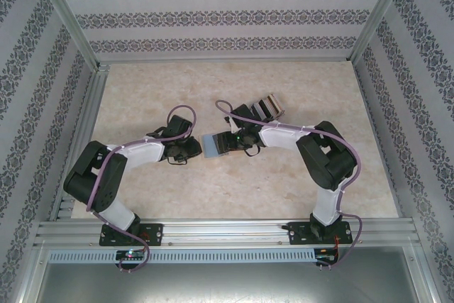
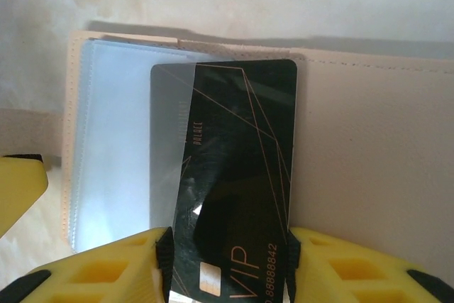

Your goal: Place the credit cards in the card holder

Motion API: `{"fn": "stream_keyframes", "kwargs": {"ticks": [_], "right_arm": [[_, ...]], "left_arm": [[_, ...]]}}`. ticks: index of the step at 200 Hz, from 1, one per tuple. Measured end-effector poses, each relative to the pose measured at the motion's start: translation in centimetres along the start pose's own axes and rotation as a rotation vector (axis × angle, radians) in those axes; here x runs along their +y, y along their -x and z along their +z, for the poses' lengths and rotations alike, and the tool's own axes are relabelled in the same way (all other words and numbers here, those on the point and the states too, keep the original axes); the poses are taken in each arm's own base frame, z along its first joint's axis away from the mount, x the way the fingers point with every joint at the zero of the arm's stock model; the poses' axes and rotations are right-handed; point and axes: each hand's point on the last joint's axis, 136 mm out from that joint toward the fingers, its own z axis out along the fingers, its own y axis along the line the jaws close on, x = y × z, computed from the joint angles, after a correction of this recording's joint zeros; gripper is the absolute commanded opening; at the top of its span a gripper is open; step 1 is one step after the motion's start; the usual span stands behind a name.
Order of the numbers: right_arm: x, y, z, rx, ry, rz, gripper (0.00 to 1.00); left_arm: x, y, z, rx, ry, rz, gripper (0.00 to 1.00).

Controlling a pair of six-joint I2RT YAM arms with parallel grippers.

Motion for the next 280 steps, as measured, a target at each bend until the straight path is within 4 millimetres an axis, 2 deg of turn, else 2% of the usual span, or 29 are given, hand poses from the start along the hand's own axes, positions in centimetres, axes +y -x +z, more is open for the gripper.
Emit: {"fn": "stream_keyframes", "kwargs": {"ticks": [43, 106, 143, 280], "right_arm": [[1.0, -0.5, 0.2, 0.015, 0.026, -0.017, 0.46], [2.8, -0.1, 0.7, 0.019, 0.063, -0.043, 0.46], [3.0, -0.1, 1.3, 0.033, 0.073, -0.043, 0.46], [4.3, 0.2, 1.6, 0.028, 0.121, -0.059, 0.46]], "left_arm": [[0.0, -0.2, 0.3, 0.007, 0.002, 0.004, 0.23], [-0.3, -0.3, 0.4, 0.006, -0.004, 0.010, 0.23], [-0.3, -0.2, 0.4, 0.005, -0.005, 0.010, 0.23], [-0.6, -0.1, 0.4, 0.002, -0.006, 0.015, 0.23]]}}
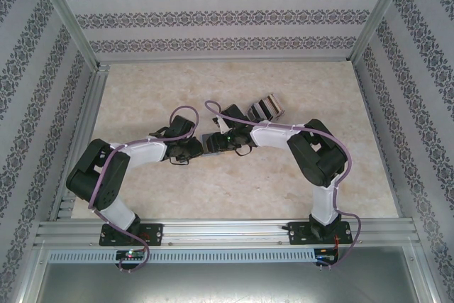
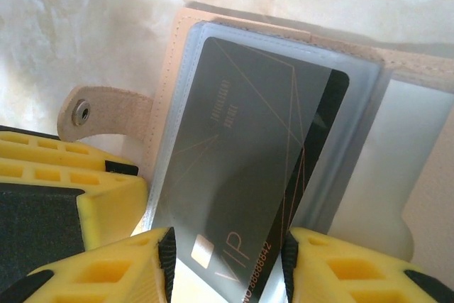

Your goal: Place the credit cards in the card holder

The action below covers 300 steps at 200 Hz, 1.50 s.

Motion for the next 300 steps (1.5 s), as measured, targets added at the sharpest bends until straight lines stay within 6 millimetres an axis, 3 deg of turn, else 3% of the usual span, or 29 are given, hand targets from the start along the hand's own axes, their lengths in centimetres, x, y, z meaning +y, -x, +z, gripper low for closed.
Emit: {"fn": "stream_keyframes", "kwargs": {"ticks": [41, 93, 127, 165, 185, 228, 254, 268, 300], "right_arm": [[-0.4, 0.1, -0.5, -0.008, -0.004, 0.008, 0.46], [-1.6, 1.2, -3.0, -0.061, -0.009, 0.034, 0.47], [-2.5, 0.5, -2.8, -0.049, -0.017, 0.050, 0.47], [-2.5, 0.4, -2.5, -0.043, -0.008, 0.050, 0.47], [-2.5, 0.3, -2.4, -0.045, -0.006, 0.049, 0.47], [-2.5, 0.3, -2.4, -0.046, -0.001, 0.048, 0.47], [-2.5, 0.2, -2.3, -0.046, 0.002, 0.048, 0.47], [-2.6, 0.1, -2.3, -0.045, 0.002, 0.048, 0.47], [-2.7, 0.0, -1.9, -0.039, 0.013, 0.054, 0.47]], "left_arm": [[-0.3, 0.5, -0.5, -0.017, 0.007, 0.006, 0.23], [-1.2, 2.0, -2.7, -0.087, -0.002, 0.035, 0.35], [-0.8, 2.5, -2.9, -0.104, 0.011, 0.026, 0.41], [-0.9, 3.2, -2.7, -0.105, 0.026, 0.036, 0.58], [-1.4, 3.7, -2.4, -0.104, 0.028, 0.045, 0.59], [-1.1, 4.0, -0.7, -0.075, 0.057, 0.060, 0.47], [-0.6, 3.6, -0.1, -0.059, 0.074, 0.060, 0.15], [-0.6, 3.6, -0.2, -0.058, 0.074, 0.071, 0.03], [-0.7, 3.6, -0.9, -0.061, 0.076, 0.084, 0.00]]}}
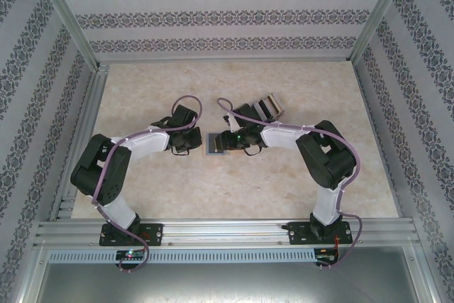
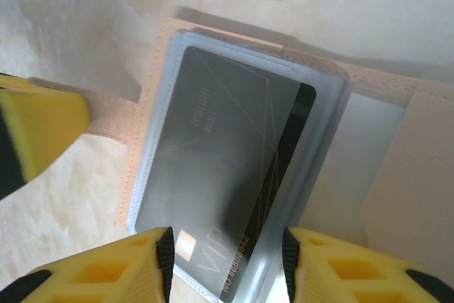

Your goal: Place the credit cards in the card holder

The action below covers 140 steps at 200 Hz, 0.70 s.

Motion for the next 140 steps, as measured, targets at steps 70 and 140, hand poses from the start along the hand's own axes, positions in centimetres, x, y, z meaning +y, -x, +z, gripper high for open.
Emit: {"fn": "stream_keyframes", "kwargs": {"ticks": [70, 140], "right_arm": [[-0.3, 0.0, 0.4, 0.004, 0.022, 0.025, 0.32], [-0.4, -0.3, 1.2, 0.017, 0.043, 0.038, 0.18]], "left_arm": [[-2.3, 2.0, -3.9, -0.080, -0.071, 0.012, 0.00], [-4.0, 2.3, -4.6, -0.066, -0.132, -0.010, 0.01]]}}
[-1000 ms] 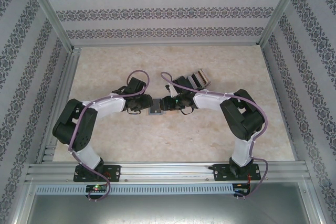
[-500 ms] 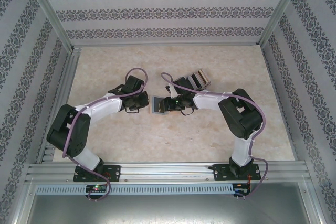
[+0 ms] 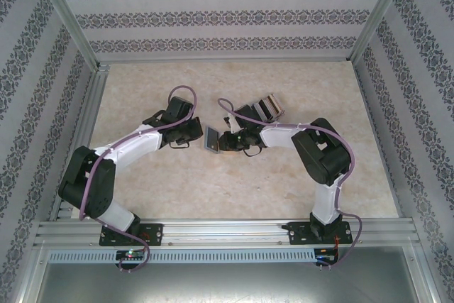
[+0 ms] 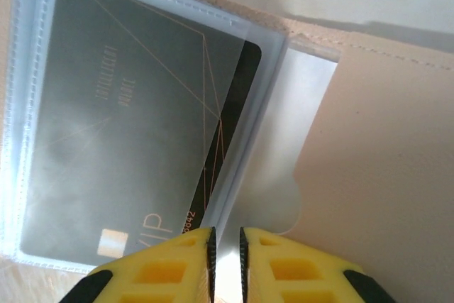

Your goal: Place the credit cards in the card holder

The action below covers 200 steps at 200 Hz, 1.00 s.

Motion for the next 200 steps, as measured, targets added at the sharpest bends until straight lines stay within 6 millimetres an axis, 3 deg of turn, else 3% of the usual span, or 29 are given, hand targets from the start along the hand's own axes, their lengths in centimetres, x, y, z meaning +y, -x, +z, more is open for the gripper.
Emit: {"fn": "stream_keyframes", "kwargs": {"ticks": [53, 145, 200], "right_arm": [[0.1, 0.3, 0.1, -0.018, 0.012, -0.001, 0.17], [0.1, 1.0, -0.4, -0.042, 0.093, 0.050, 0.18], [0.2, 0.9, -0.4, -0.042, 0.104, 0.063, 0.19]], "left_arm": [[-2.4, 0.3, -0.8, -0.003, -0.060, 0.010, 0.01], [-2.5, 0.8, -2.9, -0.028, -0.035, 0.014, 0.01], [-2.5, 1.0, -3.0, -0.038, -0.030, 0.015, 0.01]]}}
